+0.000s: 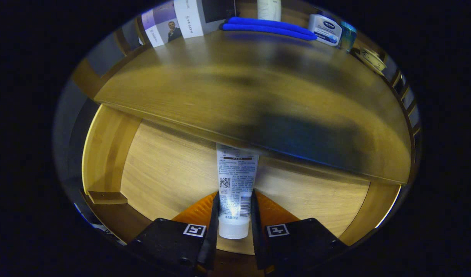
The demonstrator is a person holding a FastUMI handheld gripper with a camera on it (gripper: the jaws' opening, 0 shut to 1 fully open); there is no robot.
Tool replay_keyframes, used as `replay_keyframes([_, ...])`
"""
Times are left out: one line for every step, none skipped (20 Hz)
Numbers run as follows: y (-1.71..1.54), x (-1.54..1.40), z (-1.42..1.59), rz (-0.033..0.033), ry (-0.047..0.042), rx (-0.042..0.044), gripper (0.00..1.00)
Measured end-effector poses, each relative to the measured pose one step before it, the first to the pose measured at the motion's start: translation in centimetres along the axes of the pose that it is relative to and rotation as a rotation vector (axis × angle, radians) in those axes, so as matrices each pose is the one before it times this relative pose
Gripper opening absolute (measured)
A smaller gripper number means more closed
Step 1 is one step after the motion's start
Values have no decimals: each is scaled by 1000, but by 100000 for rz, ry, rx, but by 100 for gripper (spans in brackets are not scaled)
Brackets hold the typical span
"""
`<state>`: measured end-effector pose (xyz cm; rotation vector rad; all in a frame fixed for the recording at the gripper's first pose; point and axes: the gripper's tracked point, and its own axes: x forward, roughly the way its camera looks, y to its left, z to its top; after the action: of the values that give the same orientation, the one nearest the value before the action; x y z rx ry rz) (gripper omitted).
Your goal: Pull open the drawer, take out the items inside it, and place them on the countertop above the cabinet.
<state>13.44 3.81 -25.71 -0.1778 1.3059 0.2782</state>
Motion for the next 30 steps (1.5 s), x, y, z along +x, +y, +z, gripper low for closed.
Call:
replay_keyframes([270,-301,-114,386,-999,-1761,43])
replay_keyframes([240,-469,-295,555,122,-2944,43])
replay_keyframes([326,-376,-176,701,-230,-2155,43])
replay_keyframes([269,-501,-67,705,-681,-1145,43])
replay_keyframes([257,-584,-65,1043,-1047,-874,43])
replay_keyframes([301,-554,-12,1049,-878,-231,43])
replay_keyframes([302,-508,178,1528,-1390,136,43])
replay_keyframes([326,-599,154,1562,-1109,285,43])
replay_keyframes([516,-853,-322,1614,-507,-145,43])
replay_keyframes([344,-679,-73,1336,-515,-290,43])
replay_keyframes([229,-516,-126,995,-813,-168,43])
replay_keyframes([253,-617,-56,941,-847,-459,43])
replay_keyframes([237,-525,-138,729,-700,-359,43])
replay_keyframes([219,-593,-18,840,-1023,-197,43])
replay_keyframes([304,-601,-64,1171,-841,-202,43])
replay_keyframes([257,-646,130,1315,-1125,512,43])
replay_keyframes([290,-670,160,1562,-1144,574,43])
replay_keyframes([40,-748,288,1020,-1303,739,43])
replay_keyframes([-48,-614,268,399,-1230,349,43])
replay_keyframes([-193,-858,532,27,-1981,151,43])
replay_keyframes([-255,-664,434,-169,-1727,201,43])
replay_keyframes([-329,-592,698,-107,-2168,1117,43])
replay_keyframes([-214,-596,556,466,-1453,1148,43])
replay_keyframes([-366,-456,721,298,-1393,1645,43])
replay_keyframes([-659,-335,794,-286,-1423,2011,43])
replay_keyframes([-616,-194,927,-456,-1353,1828,43])
replay_keyframes([-629,-65,806,-445,-1046,2135,43])
replay_keyframes([-784,-88,1061,-774,-1250,3117,43])
replay_keyframes([-728,9,1005,-793,-1067,2202,43])
replay_keyframes([-749,124,1015,-1107,-1351,1900,43])
